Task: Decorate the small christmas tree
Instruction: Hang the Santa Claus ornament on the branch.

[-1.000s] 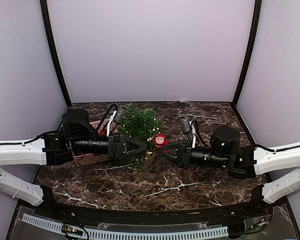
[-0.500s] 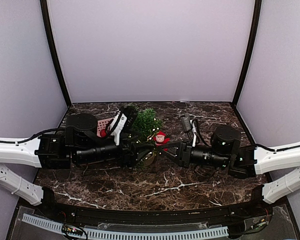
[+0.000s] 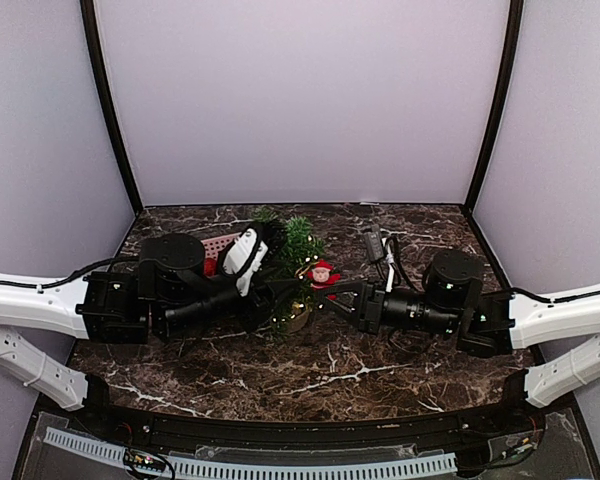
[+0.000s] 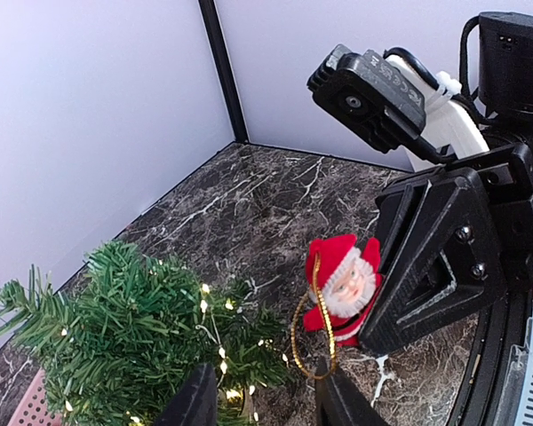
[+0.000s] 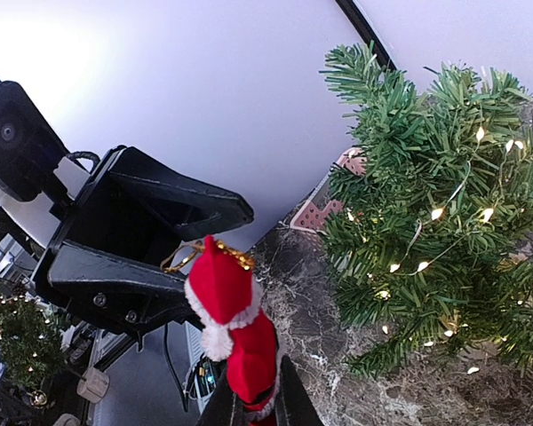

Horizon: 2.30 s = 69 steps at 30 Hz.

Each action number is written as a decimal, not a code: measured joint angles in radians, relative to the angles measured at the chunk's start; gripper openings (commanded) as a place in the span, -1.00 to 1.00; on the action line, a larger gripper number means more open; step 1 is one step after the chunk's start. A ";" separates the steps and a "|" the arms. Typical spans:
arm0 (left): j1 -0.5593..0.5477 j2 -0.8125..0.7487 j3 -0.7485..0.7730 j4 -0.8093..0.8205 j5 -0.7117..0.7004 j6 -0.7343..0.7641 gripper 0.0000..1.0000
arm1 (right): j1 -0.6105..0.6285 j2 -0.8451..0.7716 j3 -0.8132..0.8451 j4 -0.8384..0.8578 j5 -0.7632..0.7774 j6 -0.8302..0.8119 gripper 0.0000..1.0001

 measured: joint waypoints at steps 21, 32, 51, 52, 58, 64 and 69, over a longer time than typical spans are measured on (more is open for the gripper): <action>-0.013 0.011 0.019 0.044 0.046 0.080 -0.99 | 0.000 0.008 0.000 0.002 -0.008 0.005 -0.81; 0.013 0.019 0.080 -0.076 0.176 -0.070 -1.00 | 0.000 0.019 0.002 -0.039 -0.007 0.008 -0.81; 0.185 0.104 0.051 -0.161 0.522 -0.463 -0.97 | 0.001 0.075 0.002 -0.196 0.026 0.027 -0.84; 0.186 0.113 0.051 -0.162 0.523 -0.472 -0.95 | 0.001 0.080 0.002 -0.205 0.030 0.028 -0.84; 0.195 0.150 0.052 -0.201 0.503 -0.502 -0.94 | 0.001 0.087 0.006 -0.249 0.062 0.036 -0.84; 0.208 0.153 0.053 -0.205 0.473 -0.531 -0.93 | 0.002 0.096 0.024 -0.291 0.106 0.042 -0.84; 0.211 0.170 0.065 -0.206 0.449 -0.541 -0.92 | 0.002 0.117 0.045 -0.302 0.140 0.042 -0.85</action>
